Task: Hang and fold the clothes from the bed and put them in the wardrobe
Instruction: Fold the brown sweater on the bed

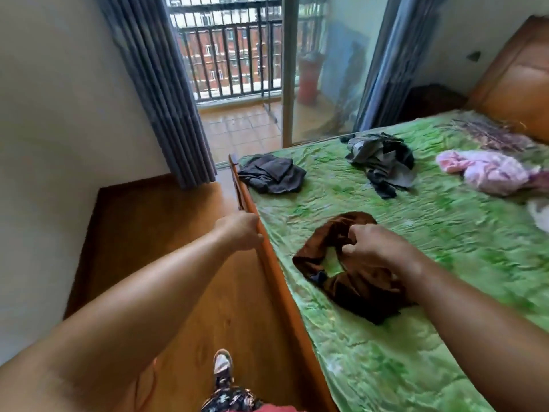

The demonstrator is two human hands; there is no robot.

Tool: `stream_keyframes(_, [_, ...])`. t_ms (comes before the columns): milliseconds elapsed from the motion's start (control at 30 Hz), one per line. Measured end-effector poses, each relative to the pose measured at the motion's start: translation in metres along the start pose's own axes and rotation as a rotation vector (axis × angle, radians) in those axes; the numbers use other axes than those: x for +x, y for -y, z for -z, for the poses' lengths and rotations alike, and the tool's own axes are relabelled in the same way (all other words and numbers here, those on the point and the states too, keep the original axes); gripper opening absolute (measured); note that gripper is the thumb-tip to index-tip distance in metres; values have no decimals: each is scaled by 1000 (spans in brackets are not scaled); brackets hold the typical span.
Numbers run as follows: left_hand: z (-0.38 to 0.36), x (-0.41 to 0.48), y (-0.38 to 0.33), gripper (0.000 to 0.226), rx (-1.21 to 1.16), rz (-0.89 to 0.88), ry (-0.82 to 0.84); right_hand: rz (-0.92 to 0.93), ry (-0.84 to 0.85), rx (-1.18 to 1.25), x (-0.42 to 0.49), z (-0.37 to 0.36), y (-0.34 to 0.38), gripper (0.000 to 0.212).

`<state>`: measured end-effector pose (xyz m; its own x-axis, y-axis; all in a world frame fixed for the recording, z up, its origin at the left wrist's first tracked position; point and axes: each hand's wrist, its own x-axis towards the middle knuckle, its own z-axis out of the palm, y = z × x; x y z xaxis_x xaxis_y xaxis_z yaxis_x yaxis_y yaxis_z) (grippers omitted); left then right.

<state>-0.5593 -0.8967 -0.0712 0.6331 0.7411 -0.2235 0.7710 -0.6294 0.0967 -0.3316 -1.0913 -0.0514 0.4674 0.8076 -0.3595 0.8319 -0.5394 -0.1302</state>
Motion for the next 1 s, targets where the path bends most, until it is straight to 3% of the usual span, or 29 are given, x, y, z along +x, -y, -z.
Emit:
stream_keyframes(267, [-25, 167, -105, 47, 178, -422, 158, -395, 74, 126, 62, -22, -83, 42])
stream_keyframes(567, [-50, 289, -180, 20, 299, -810, 327, -739, 104, 258, 112, -27, -108, 39])
stream_keyframes(800, [-100, 308, -234, 24, 317, -898, 496, -866, 158, 352, 113, -69, -146, 39])
stream_keyframes(1000, [-173, 321, -260, 39, 359, -812, 563, -815, 231, 390, 148, -130, -182, 38])
